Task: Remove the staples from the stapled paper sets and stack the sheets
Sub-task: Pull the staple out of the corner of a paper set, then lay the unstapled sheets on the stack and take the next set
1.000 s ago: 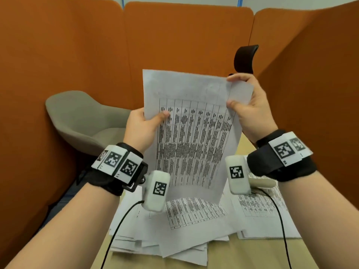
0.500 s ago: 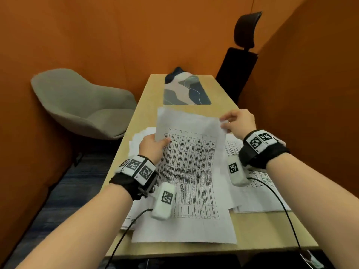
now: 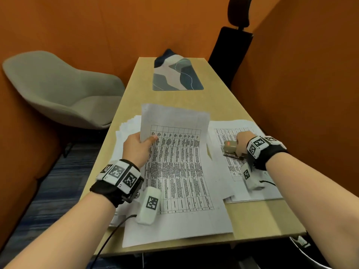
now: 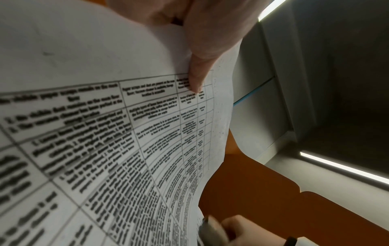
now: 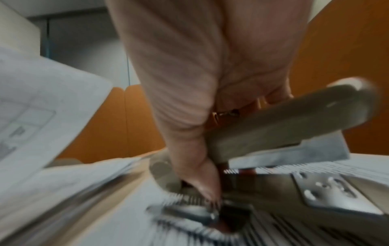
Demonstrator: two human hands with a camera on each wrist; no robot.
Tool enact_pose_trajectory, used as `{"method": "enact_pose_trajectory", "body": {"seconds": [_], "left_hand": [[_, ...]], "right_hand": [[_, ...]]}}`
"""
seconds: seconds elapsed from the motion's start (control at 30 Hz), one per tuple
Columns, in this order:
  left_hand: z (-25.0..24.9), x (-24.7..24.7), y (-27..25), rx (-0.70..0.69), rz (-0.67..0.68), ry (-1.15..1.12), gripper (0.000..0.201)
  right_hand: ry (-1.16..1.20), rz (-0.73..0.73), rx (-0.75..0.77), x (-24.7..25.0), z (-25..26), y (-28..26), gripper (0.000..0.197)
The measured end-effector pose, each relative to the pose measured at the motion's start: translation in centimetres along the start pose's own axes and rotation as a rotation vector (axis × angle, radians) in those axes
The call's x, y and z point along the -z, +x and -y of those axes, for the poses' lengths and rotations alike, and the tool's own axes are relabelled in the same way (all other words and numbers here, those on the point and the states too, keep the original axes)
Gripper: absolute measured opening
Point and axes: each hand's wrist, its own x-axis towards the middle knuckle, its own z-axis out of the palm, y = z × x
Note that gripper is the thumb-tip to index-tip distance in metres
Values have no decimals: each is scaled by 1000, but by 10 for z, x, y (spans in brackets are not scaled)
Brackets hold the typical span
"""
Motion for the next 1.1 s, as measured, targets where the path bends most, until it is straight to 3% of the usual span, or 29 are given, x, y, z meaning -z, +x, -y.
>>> {"method": "enact_pose_trajectory", "body": {"seconds": [0.07,0.17,0.27,0.37,0.57,0.8,0.97,1.1], "left_hand": [[-1,0,-2,-2,10,-6,27],[-3,-2,-6,-33,9,4,17],[-4,-3,-12,-75,10,29,10],[-6,-4,-18,-115,12,30,18],[-9,-3,-28,-189,4,61,21],[-4,-1,-25,-189,-37,61,12],[-6,-2,-27,-221,-33,79,20],[-9,-4,-30,-234,-28,103,41]], "right_hand": [[147,-122,-49,10,4,0,31],[757,-438,-88,37,8,-8,38],[1314,-735,60,61,17,-22,35],[1619,-767,238,70,36,-30,24],[1709,-633,325,55,61,-34,29],[1841,-681,307,57,66,-42,52],[1821,-641,386,67,73,-53,25],[1734,-628,439,65,87,-56,34]]}}
